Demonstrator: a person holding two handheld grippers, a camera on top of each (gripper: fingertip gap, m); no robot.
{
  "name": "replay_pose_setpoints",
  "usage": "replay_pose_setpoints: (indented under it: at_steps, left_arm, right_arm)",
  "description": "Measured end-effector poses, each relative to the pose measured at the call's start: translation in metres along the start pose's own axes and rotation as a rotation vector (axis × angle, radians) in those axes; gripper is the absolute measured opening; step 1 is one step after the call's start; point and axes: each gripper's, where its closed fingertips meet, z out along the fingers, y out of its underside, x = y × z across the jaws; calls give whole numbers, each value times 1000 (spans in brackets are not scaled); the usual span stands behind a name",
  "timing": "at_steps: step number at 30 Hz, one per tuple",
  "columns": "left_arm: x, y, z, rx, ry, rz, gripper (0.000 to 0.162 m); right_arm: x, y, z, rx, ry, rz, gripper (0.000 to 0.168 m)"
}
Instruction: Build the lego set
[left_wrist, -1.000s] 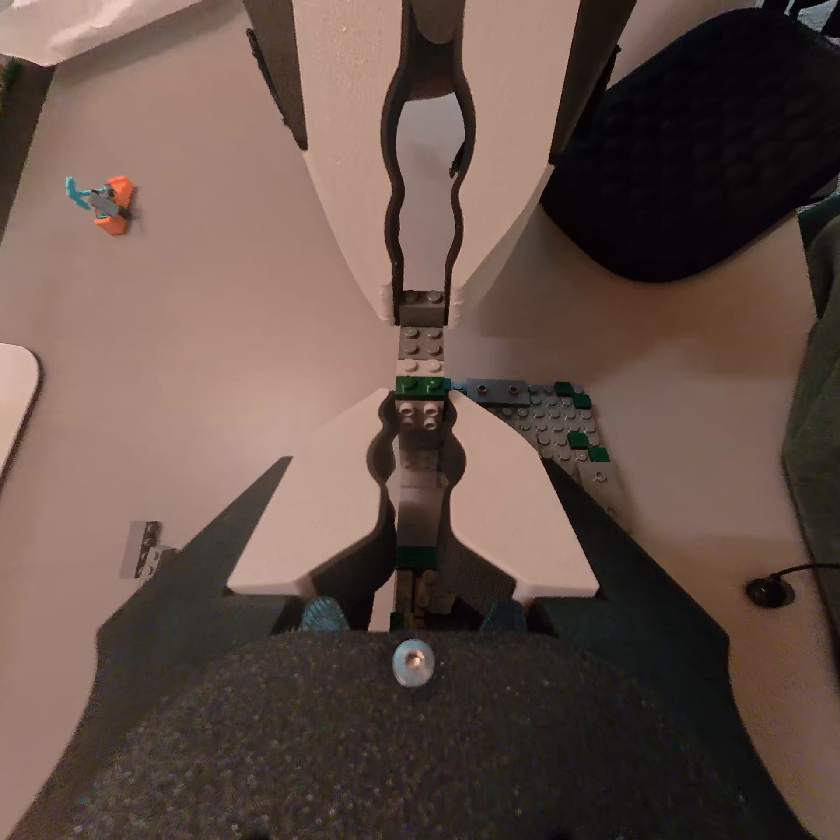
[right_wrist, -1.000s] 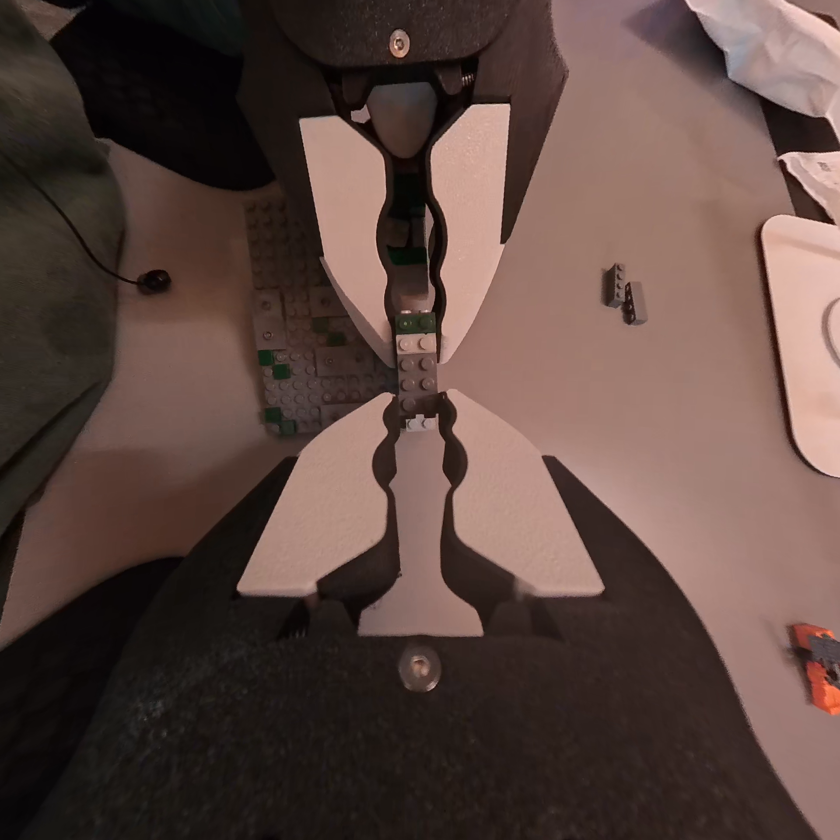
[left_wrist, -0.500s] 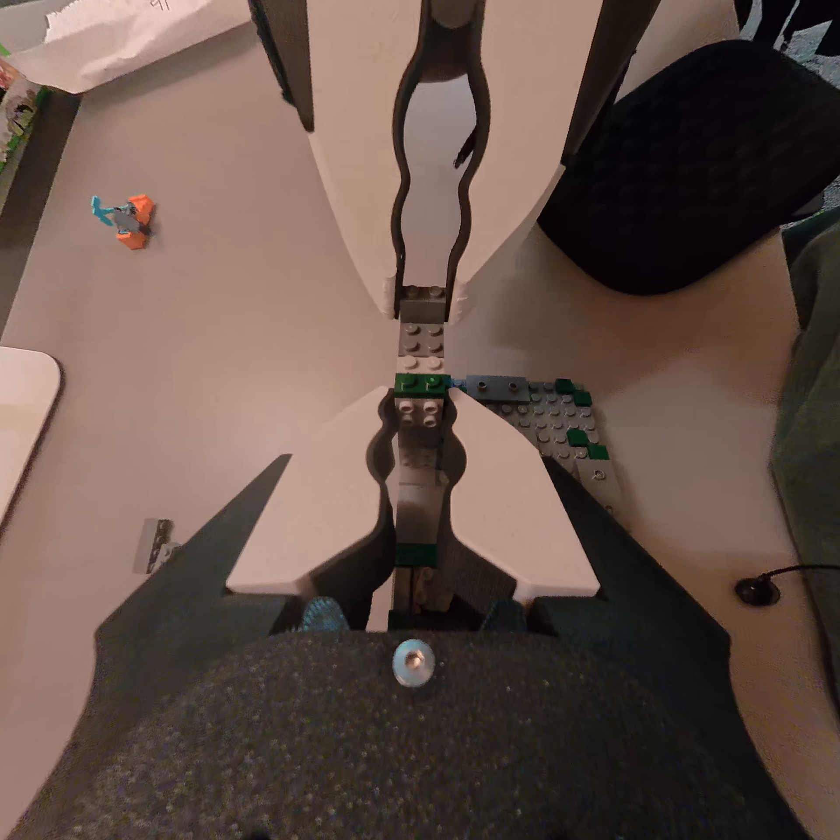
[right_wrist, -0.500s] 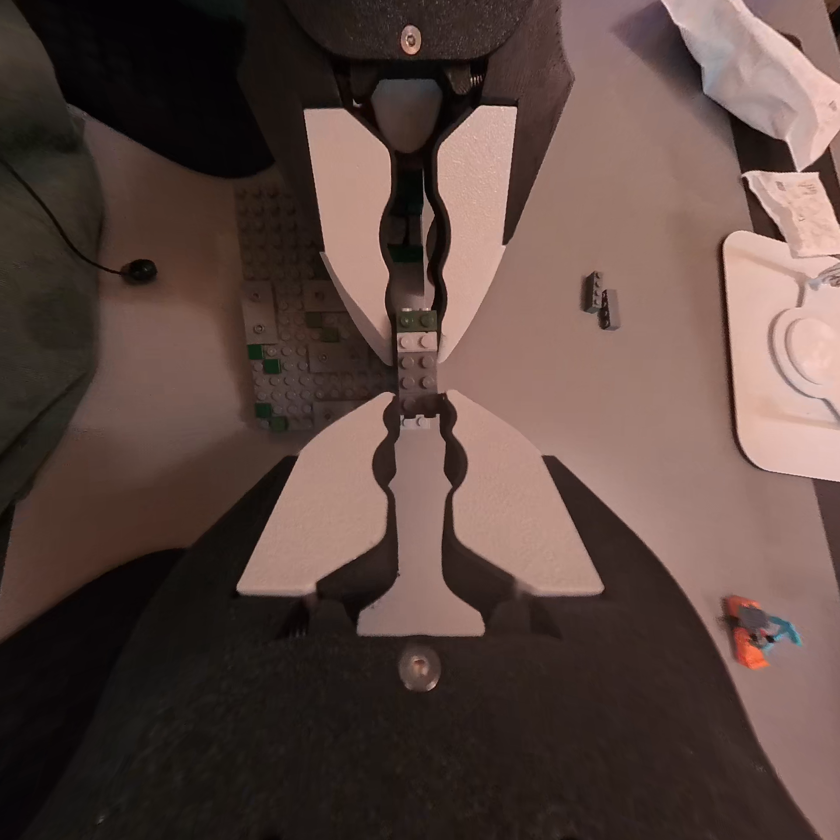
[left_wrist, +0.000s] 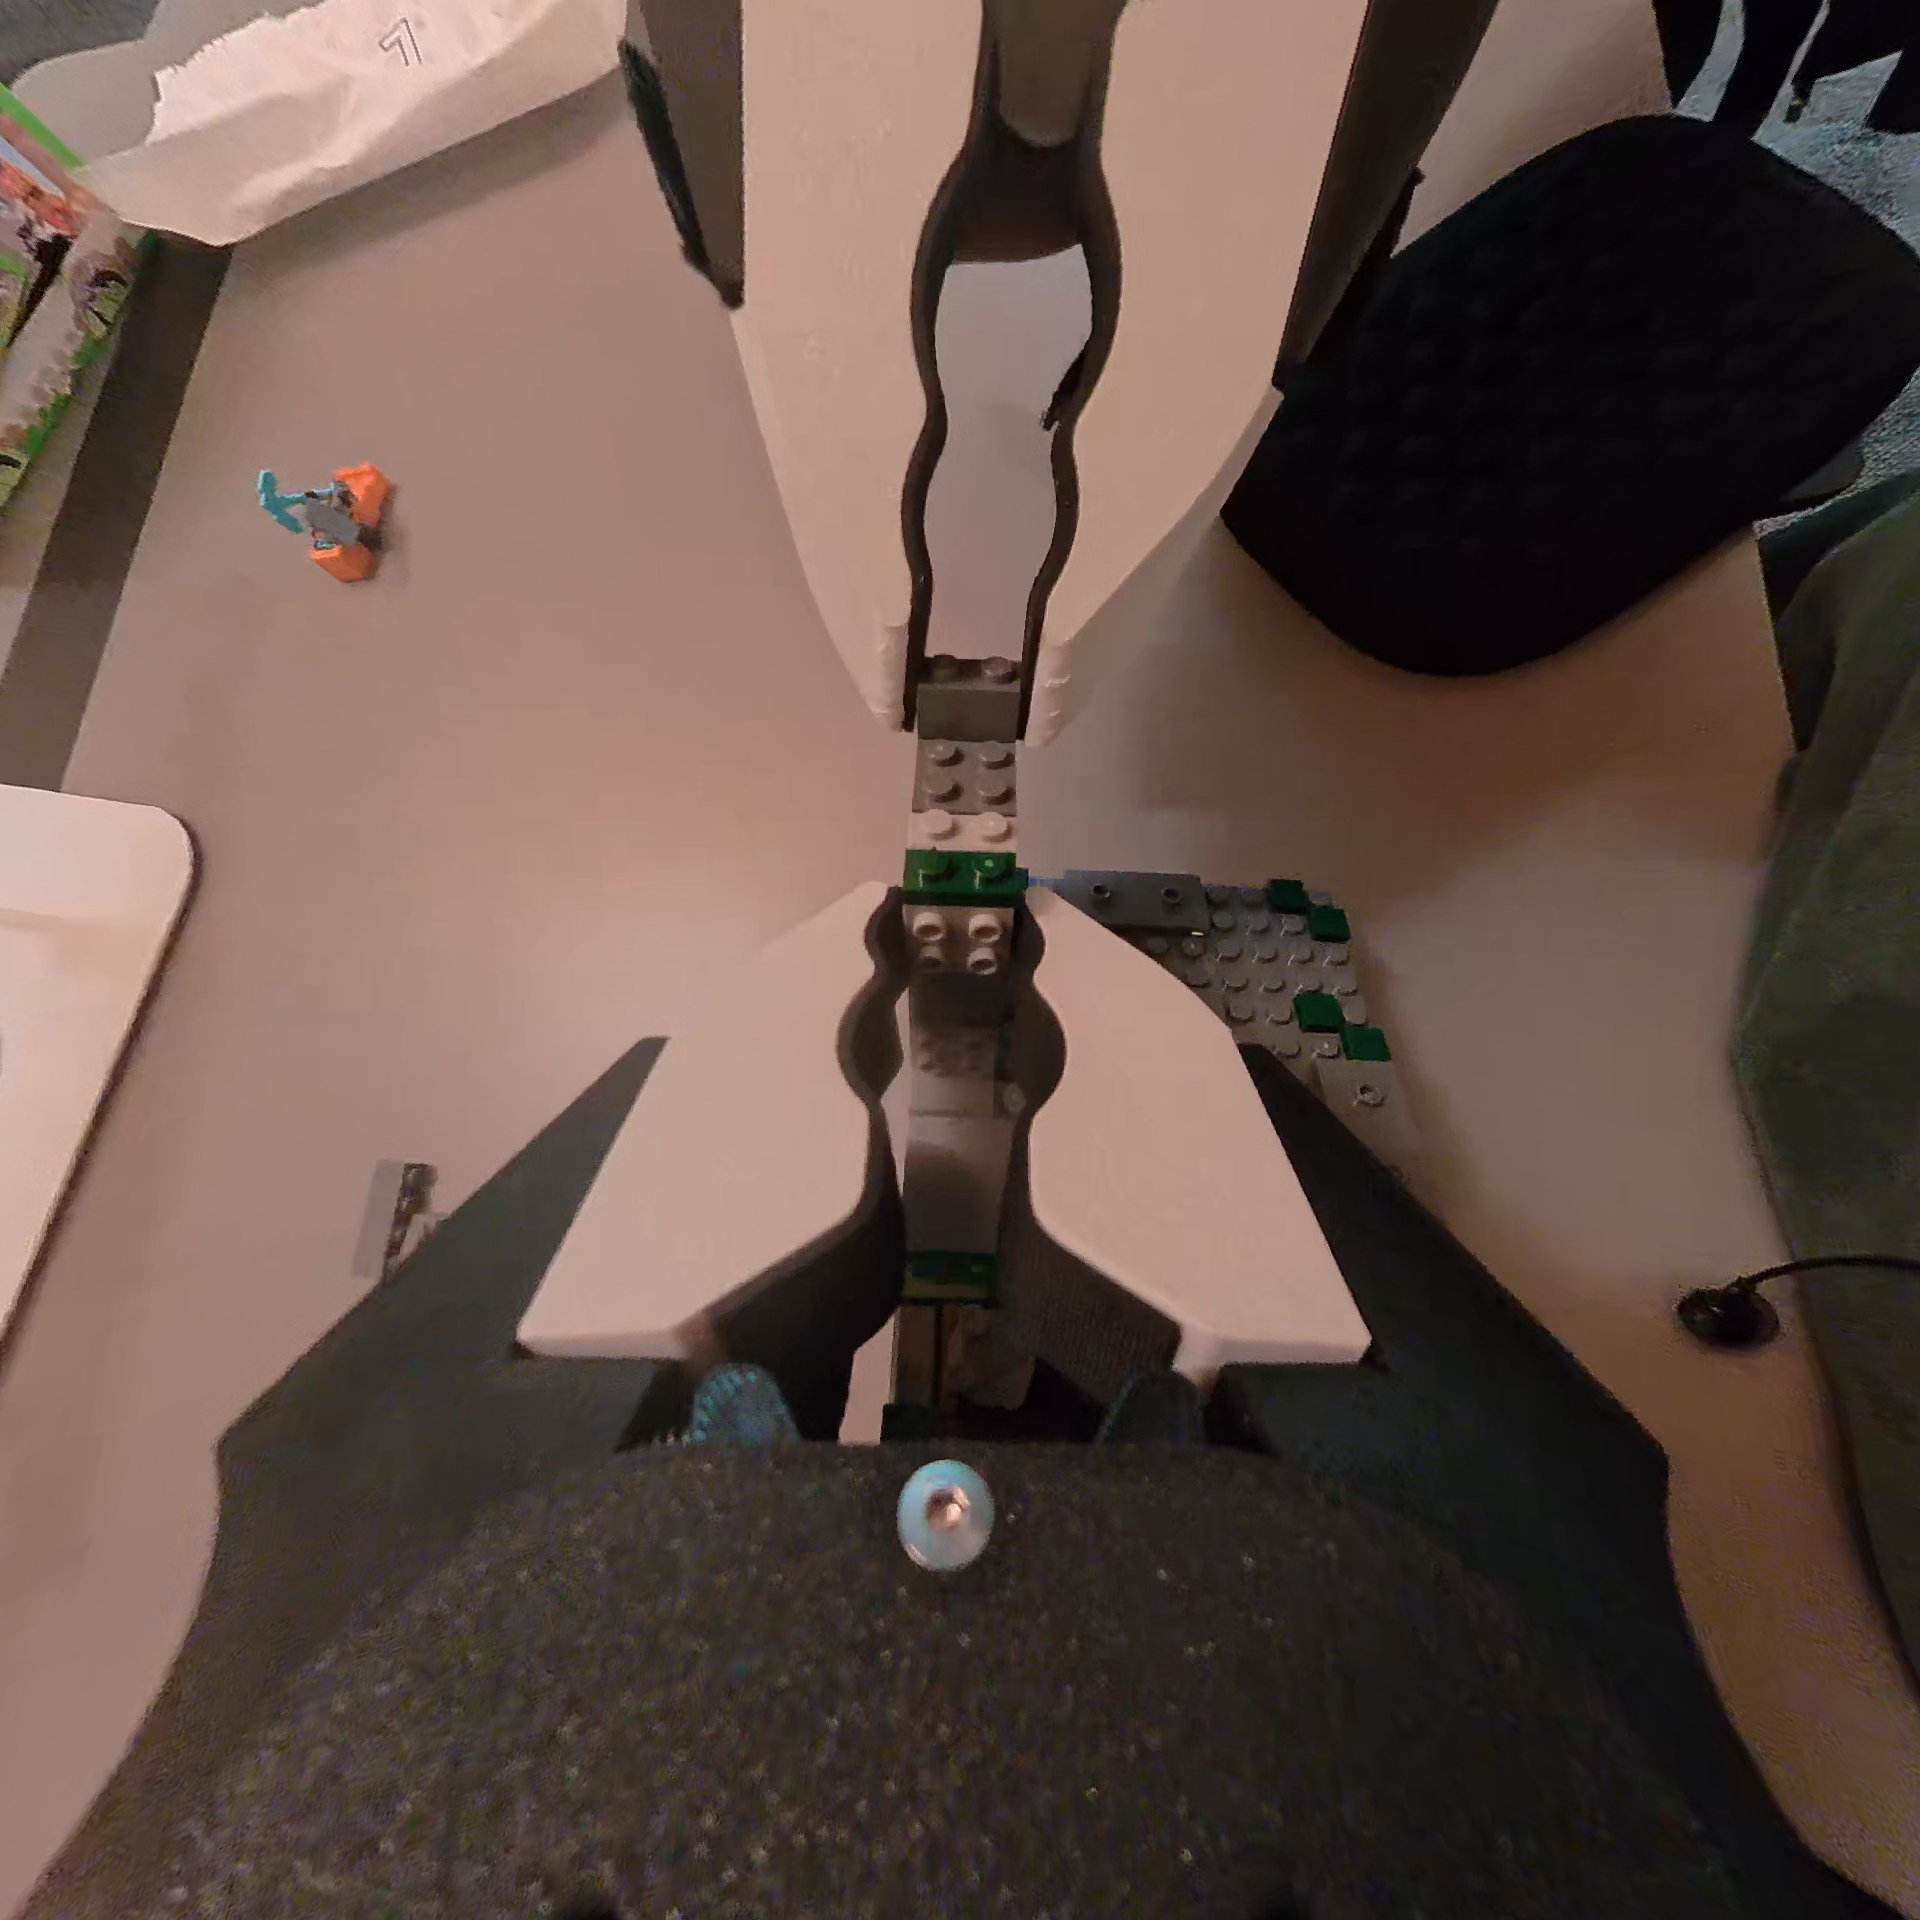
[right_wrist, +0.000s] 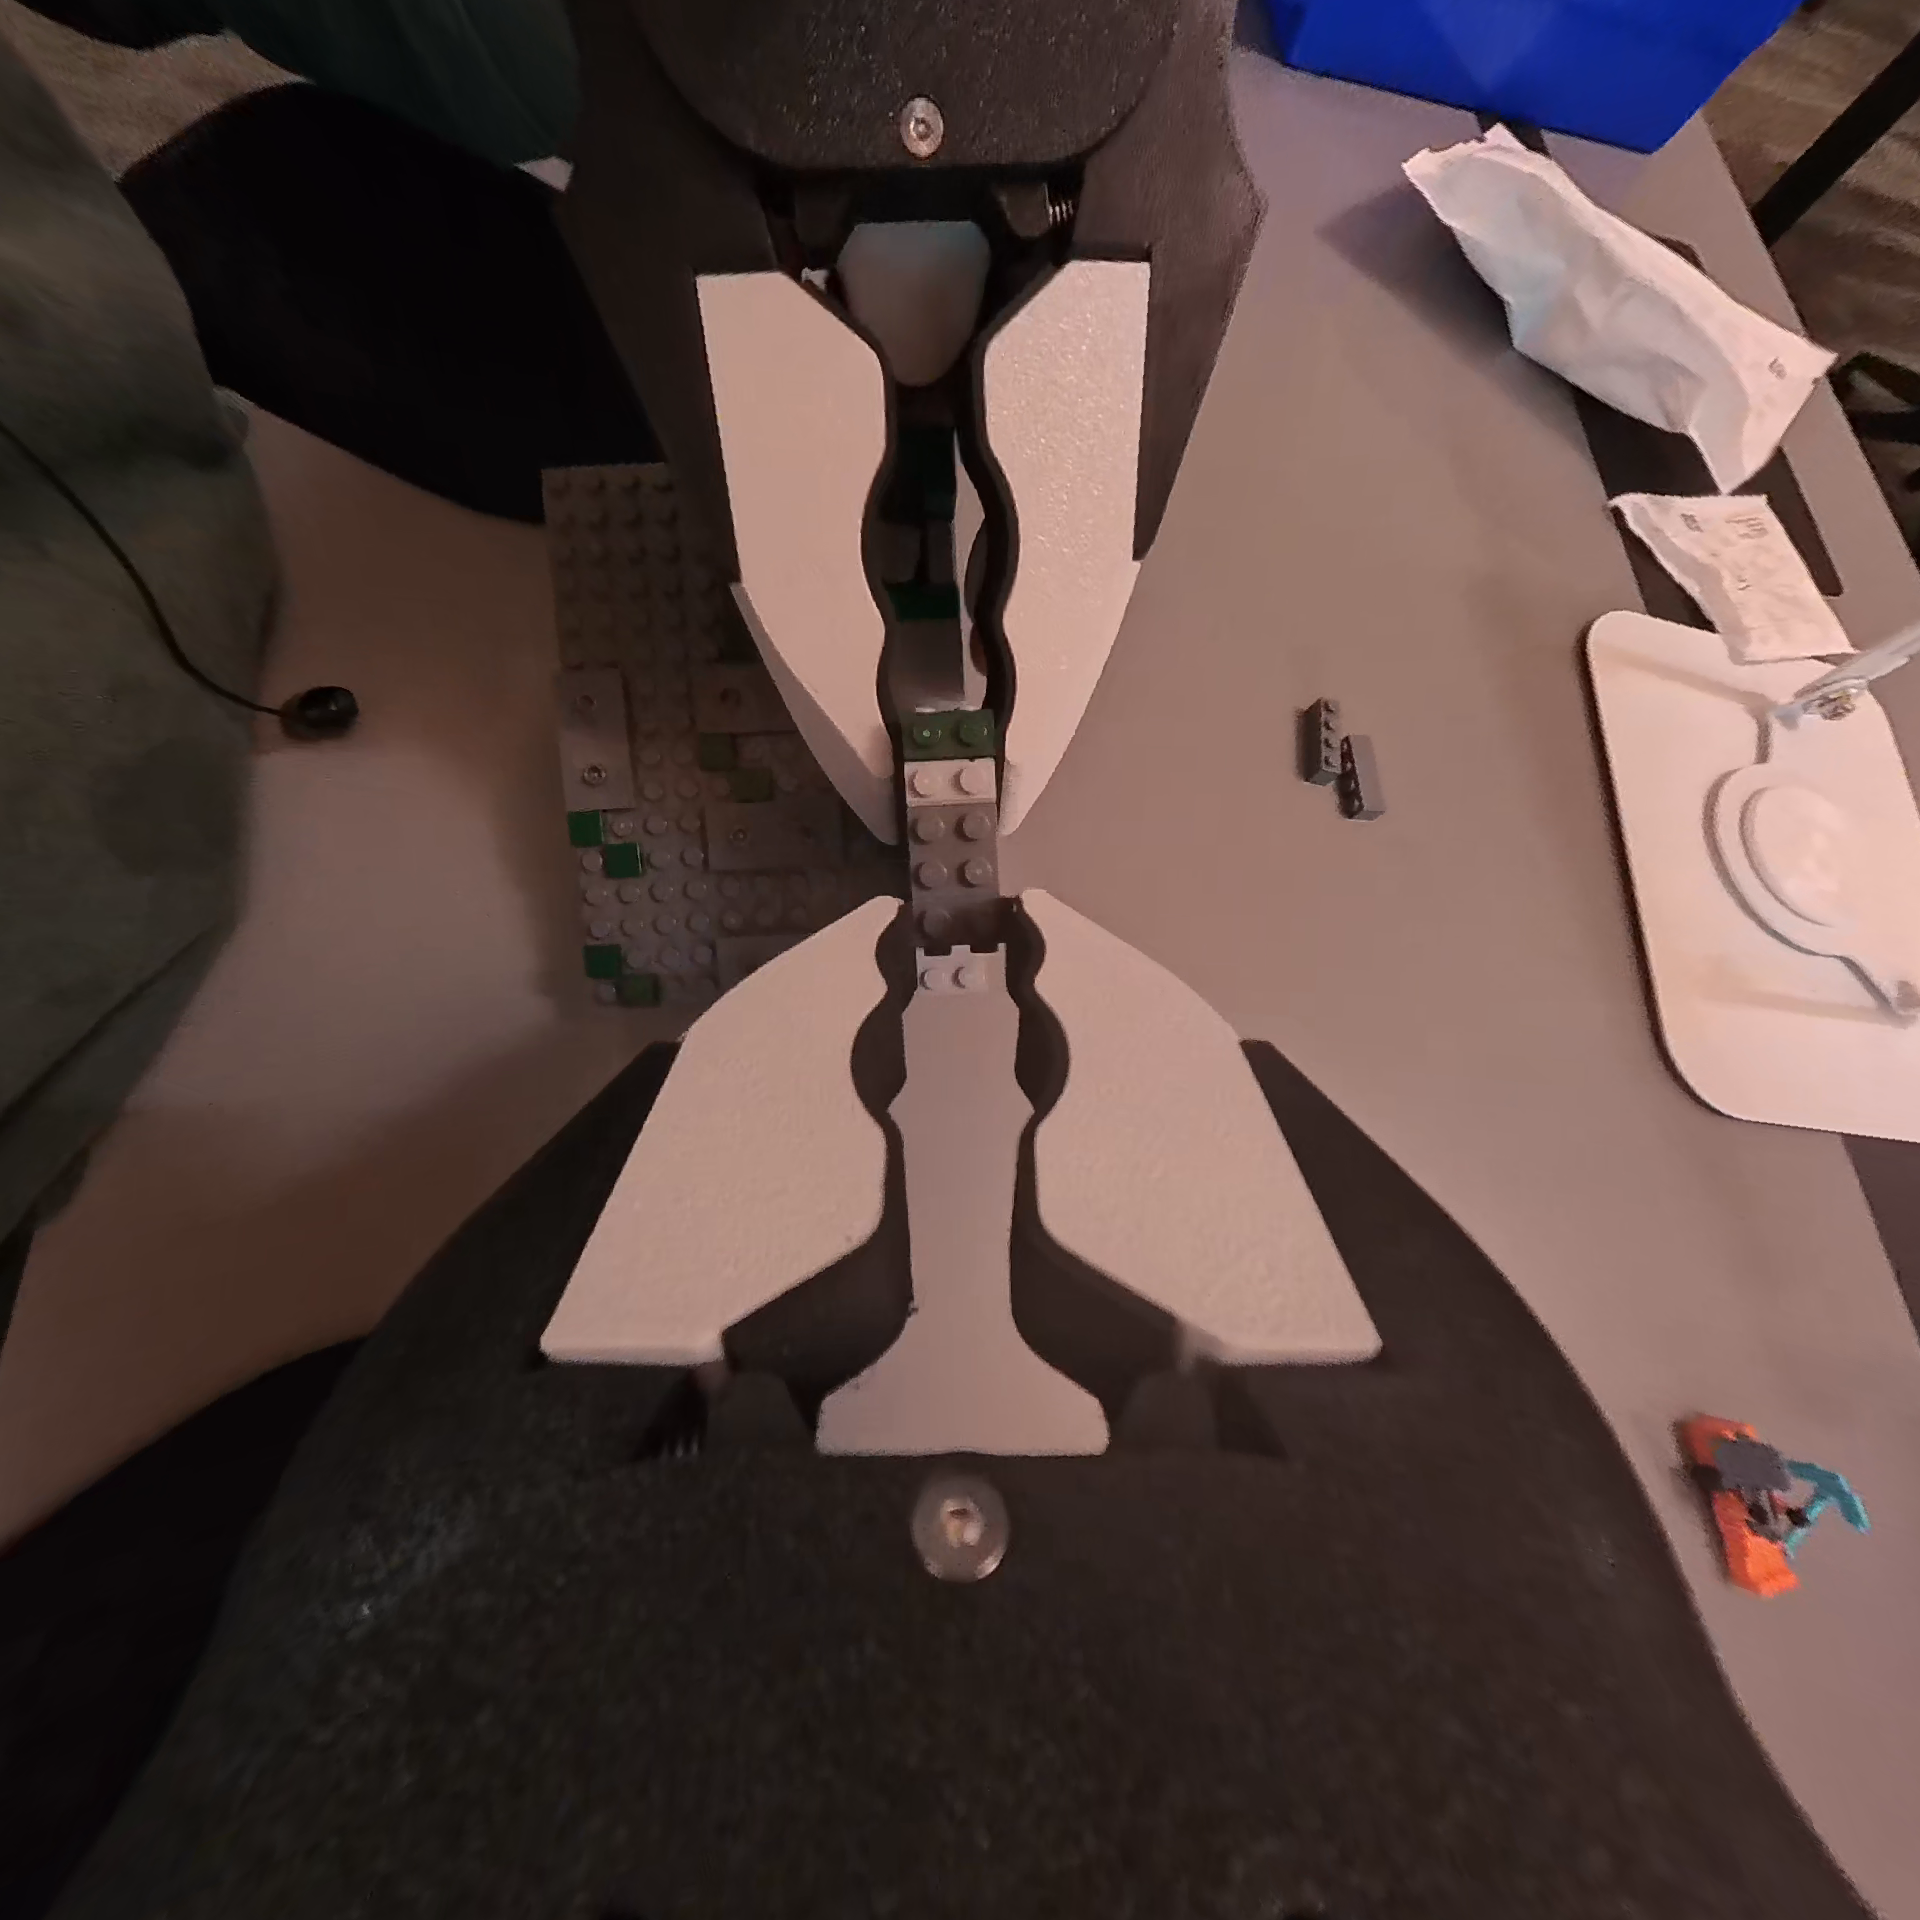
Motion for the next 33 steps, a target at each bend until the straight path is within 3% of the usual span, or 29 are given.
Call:
replay_pose_setpoints:
  at_steps: [6,11,15,18,24,28,33]
  left_arm:
    - [-2,-14,-9,75,-38,13,18]
    - [0,-17,-14,129,-132,64,18]
    - [1,-22,-20,174,-259,152,18]
    - [3,-26,-26,185,-362,253,18]
    - [11,-42,-36,212,-503,428,18]
    - [16,-50,-41,233,-564,506,18]
    - [19,-53,-46,256,-616,571,18]
  right_arm:
    - [2,-16,-23,46,-22,85,25]
    - [4,-22,-38,185,-122,410,40]
    - [-5,-13,-26,300,-262,731,62]
    - [-5,-12,-20,402,-326,851,78]
    - [-17,-35,-10,442,-403,796,96]
    - [-21,-48,-14,492,-470,769,90]
    - [-23,-53,-17,529,-412,659,89]
